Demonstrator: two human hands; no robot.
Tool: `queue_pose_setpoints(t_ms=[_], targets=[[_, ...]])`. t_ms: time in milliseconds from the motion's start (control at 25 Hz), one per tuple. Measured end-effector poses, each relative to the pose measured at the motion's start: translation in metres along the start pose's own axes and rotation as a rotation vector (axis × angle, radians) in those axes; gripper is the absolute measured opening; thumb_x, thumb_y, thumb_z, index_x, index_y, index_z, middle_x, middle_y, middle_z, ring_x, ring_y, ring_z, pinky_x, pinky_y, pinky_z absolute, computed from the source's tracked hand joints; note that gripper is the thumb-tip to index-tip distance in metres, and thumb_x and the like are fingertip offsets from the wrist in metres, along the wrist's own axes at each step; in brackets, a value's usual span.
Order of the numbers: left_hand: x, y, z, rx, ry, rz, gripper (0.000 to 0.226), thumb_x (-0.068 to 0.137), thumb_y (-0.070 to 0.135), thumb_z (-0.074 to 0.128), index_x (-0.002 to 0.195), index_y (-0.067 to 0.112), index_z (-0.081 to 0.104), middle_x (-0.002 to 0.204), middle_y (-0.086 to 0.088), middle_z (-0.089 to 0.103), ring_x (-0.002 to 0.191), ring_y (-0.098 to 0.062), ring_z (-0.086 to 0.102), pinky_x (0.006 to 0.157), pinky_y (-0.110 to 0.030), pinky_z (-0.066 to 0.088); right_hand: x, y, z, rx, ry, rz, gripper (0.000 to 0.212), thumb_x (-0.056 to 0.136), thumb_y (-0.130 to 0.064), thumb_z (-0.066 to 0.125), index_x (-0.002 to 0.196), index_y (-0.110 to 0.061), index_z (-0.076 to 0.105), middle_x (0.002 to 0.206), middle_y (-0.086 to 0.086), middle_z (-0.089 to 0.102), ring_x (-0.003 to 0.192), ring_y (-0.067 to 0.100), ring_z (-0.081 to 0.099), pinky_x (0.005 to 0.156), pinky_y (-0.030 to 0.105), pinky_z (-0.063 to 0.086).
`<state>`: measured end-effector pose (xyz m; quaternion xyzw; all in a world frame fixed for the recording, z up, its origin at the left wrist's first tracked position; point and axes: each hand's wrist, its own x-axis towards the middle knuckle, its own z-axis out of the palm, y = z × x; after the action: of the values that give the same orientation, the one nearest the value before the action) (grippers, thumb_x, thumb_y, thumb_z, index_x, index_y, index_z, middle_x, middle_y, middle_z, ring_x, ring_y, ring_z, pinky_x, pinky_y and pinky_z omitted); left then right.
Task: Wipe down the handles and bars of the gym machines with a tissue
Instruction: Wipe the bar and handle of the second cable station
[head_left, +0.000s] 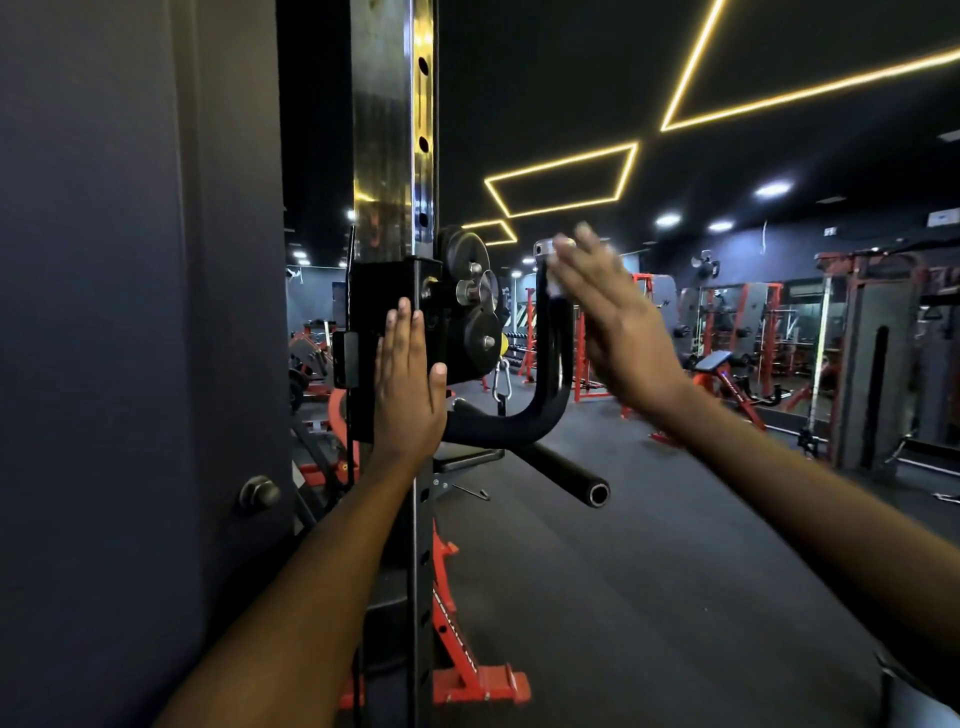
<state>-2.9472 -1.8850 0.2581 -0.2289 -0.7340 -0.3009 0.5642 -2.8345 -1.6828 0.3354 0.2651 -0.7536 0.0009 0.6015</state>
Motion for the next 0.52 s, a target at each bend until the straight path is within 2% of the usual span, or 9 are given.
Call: queue_pose_setpoints(t_ms=[80, 160, 280, 400, 520], targets=[[-0.001, -0.001, -0.001, -0.001, -0.008, 0.018, 0.057, 0.103, 0.031, 0.024, 0.153, 0.007, 0.008, 0.159, 0.002, -0.003, 0.148, -0.008, -0.009, 0.118, -0.022, -0.009, 0.019, 0.012, -0.002, -0.102, -0.085, -0.145, 0.046, 0.087, 0.004, 0.037, 0.132, -0.002, 0.048, 0.140, 0.017, 0.044, 0.136, 0.032, 0.032, 0.114, 0.048, 0.022], [-0.004, -0.004, -0.001, 0.028, -0.020, 0.031, 0.058, 0.103, 0.031, 0.024, 0.152, 0.007, 0.007, 0.159, 0.002, -0.004, 0.147, -0.009, -0.010, 0.118, -0.022, -0.009, -0.003, 0.013, 0.007, -0.207, -0.180, -0.301, 0.044, 0.087, 0.003, 0.036, 0.128, -0.002, 0.053, 0.136, 0.018, 0.050, 0.132, 0.034, 0.039, 0.110, 0.052, 0.029], [-0.007, -0.005, -0.001, 0.091, -0.029, 0.020, 0.058, 0.102, 0.031, 0.023, 0.152, 0.007, 0.006, 0.159, -0.001, -0.004, 0.147, -0.010, -0.010, 0.118, -0.023, -0.011, -0.053, -0.016, 0.023, -0.280, -0.185, -0.377, 0.043, 0.087, -0.003, 0.032, 0.117, -0.001, 0.063, 0.121, 0.017, 0.062, 0.121, 0.032, 0.053, 0.113, 0.044, 0.025], [-0.011, -0.004, 0.000, 0.115, -0.041, 0.015, 0.059, 0.101, 0.032, 0.024, 0.151, 0.007, 0.004, 0.159, -0.002, -0.005, 0.147, -0.012, -0.010, 0.119, -0.025, -0.010, -0.050, -0.035, 0.026, -0.342, -0.254, -0.550, 0.035, 0.079, -0.004, 0.048, 0.108, -0.005, 0.069, 0.110, 0.014, 0.068, 0.112, 0.029, 0.060, 0.111, 0.044, 0.025], [-0.012, -0.004, 0.001, 0.111, -0.032, 0.014, 0.061, 0.101, 0.033, 0.024, 0.152, 0.005, 0.006, 0.158, -0.003, -0.005, 0.147, -0.012, -0.009, 0.119, -0.028, -0.009, -0.021, -0.018, 0.014, -0.387, -0.096, -0.331, 0.040, 0.073, 0.001, 0.058, 0.112, -0.005, 0.065, 0.117, 0.014, 0.064, 0.121, 0.031, 0.053, 0.108, 0.050, 0.024]])
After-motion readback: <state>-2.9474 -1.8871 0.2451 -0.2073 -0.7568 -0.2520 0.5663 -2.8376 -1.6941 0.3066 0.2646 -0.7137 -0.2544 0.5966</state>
